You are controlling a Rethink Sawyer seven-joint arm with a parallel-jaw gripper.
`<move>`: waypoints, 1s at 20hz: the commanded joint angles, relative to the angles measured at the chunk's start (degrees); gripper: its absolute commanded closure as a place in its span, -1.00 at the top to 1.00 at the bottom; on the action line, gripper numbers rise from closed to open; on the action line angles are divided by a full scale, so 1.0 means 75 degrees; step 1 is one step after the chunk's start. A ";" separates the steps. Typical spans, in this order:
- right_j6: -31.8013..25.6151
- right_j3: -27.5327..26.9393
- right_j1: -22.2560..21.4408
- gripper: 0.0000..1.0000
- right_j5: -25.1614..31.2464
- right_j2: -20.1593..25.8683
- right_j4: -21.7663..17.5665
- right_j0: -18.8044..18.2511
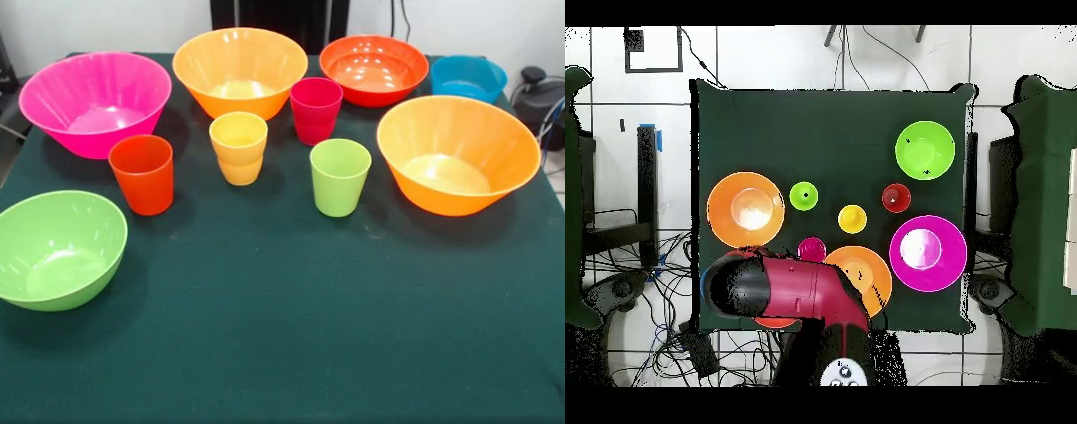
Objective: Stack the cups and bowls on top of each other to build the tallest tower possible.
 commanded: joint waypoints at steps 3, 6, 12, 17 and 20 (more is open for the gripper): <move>0.0542 -0.1025 0.1597 1.00 -0.1064 0.0937 -0.0060 -0.0258; 0.0574 -0.1491 0.1939 1.00 -0.1029 0.1003 0.0022 -0.0235; 0.0845 -0.2298 0.2392 1.00 -0.0934 0.0956 0.0202 0.0018; 0.0923 -0.2301 0.2394 1.00 -0.0940 0.1066 0.0318 -0.0003; 0.0983 -0.2281 0.2374 1.00 -0.0948 0.1112 0.0389 -0.0027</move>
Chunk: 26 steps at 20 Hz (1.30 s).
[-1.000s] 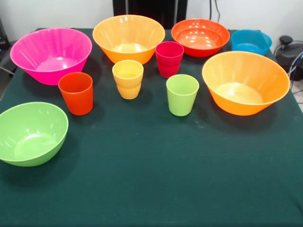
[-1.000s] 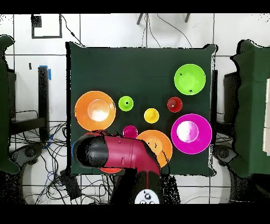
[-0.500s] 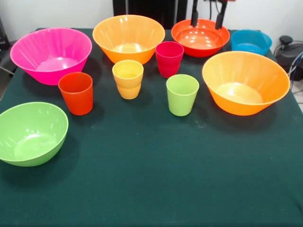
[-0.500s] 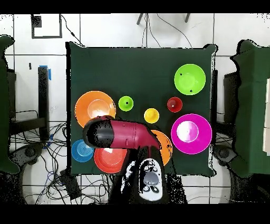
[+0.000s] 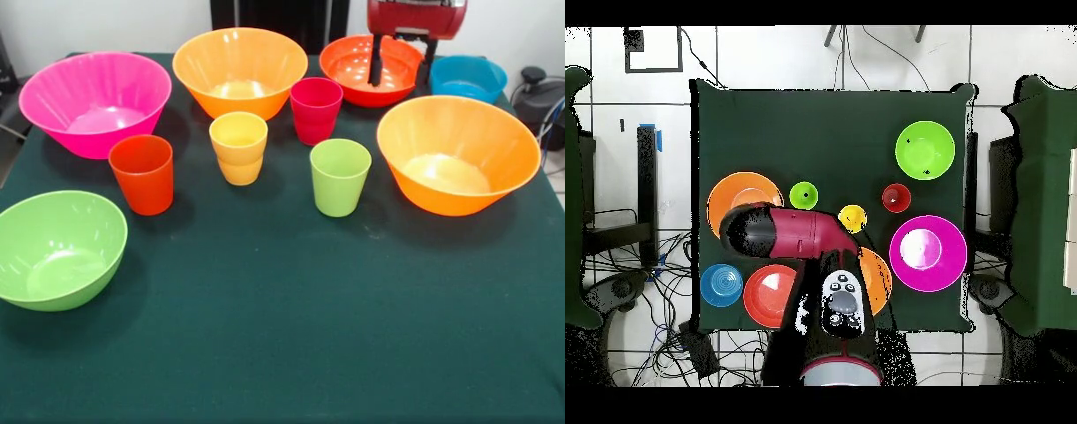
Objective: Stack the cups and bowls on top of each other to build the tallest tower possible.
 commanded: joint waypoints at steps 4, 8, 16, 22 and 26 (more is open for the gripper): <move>0.0986 -0.0781 0.0443 1.00 -0.0059 0.0797 0.0392 0.0101; 0.1272 -0.1073 0.0628 1.00 -0.0087 0.0630 0.0561 0.0444; 0.1653 -0.1611 0.0814 1.00 0.0193 0.0339 0.0924 0.0938; 0.2122 -0.2698 0.1332 1.00 0.0779 -0.0159 0.1228 0.1577; 0.2423 -0.3368 0.1777 1.00 0.1031 -0.0486 0.1395 0.1964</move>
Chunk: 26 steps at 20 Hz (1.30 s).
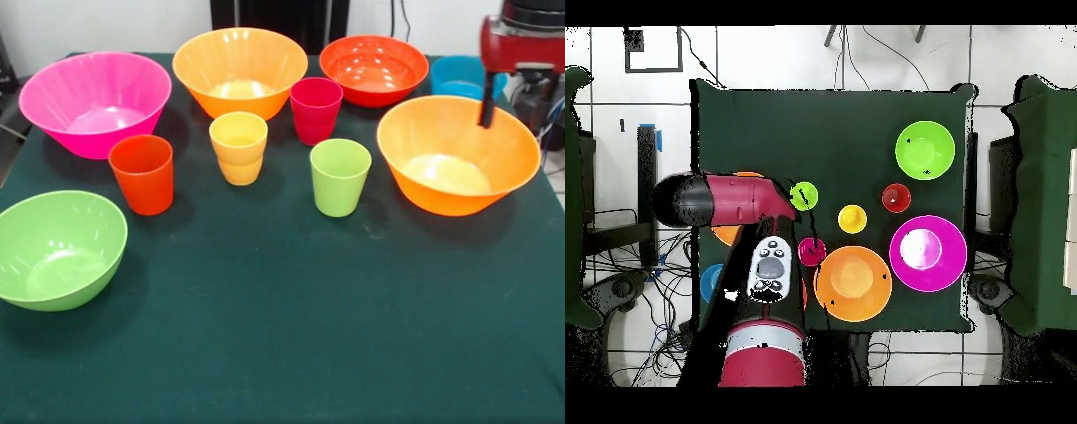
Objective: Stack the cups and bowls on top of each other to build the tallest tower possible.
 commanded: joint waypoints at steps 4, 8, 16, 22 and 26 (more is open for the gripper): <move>0.1912 -0.1498 0.1039 1.00 0.0730 -0.0188 0.0399 0.0513; 0.1820 -0.1502 0.1145 1.00 0.0682 -0.0195 0.0331 0.0466; 0.1438 -0.1031 0.1362 1.00 -0.0111 0.0028 0.0048 0.0170; 0.1464 -0.0924 0.1388 1.00 -0.0055 -0.0223 -0.0084 0.0281; 0.1666 -0.0997 0.1513 1.00 -0.0144 -0.0357 -0.0011 0.0461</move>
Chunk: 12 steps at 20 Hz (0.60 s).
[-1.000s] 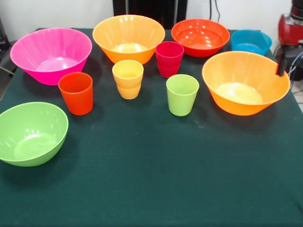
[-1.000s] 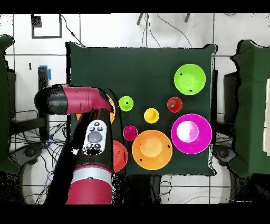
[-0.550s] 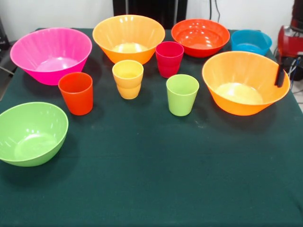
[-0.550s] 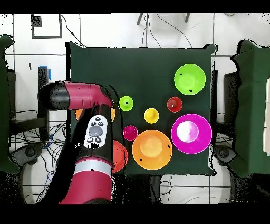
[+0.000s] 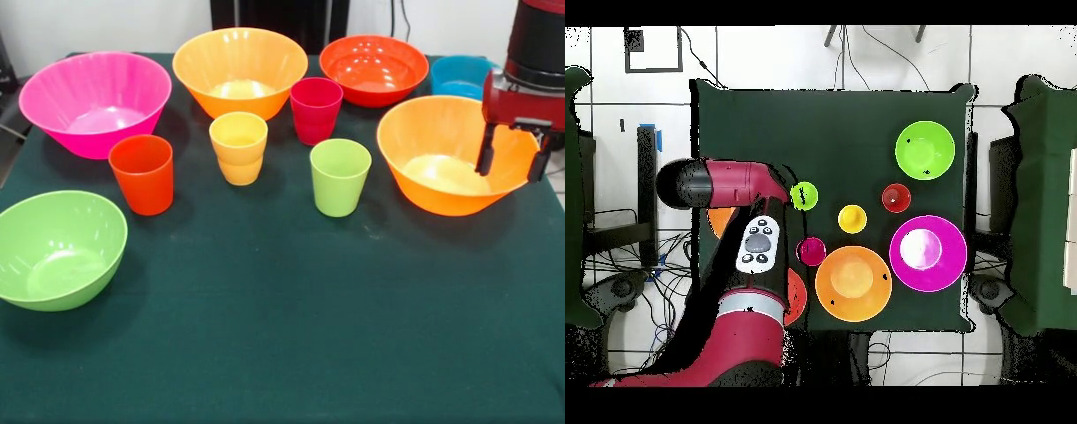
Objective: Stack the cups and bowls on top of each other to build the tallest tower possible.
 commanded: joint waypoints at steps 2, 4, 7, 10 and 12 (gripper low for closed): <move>0.1064 0.0120 0.0313 1.00 -0.0173 0.0153 -0.0221 0.0228; 0.1162 0.0094 0.0290 1.00 -0.0089 0.0081 -0.0163 0.0343; 0.1311 -0.0006 0.0367 1.00 0.0010 -0.0080 -0.0080 0.0492; 0.1883 -0.0103 0.0543 1.00 0.0093 -0.0442 0.0199 0.0746; 0.3042 -0.0064 0.0620 1.00 0.0266 -0.1026 0.0737 0.1140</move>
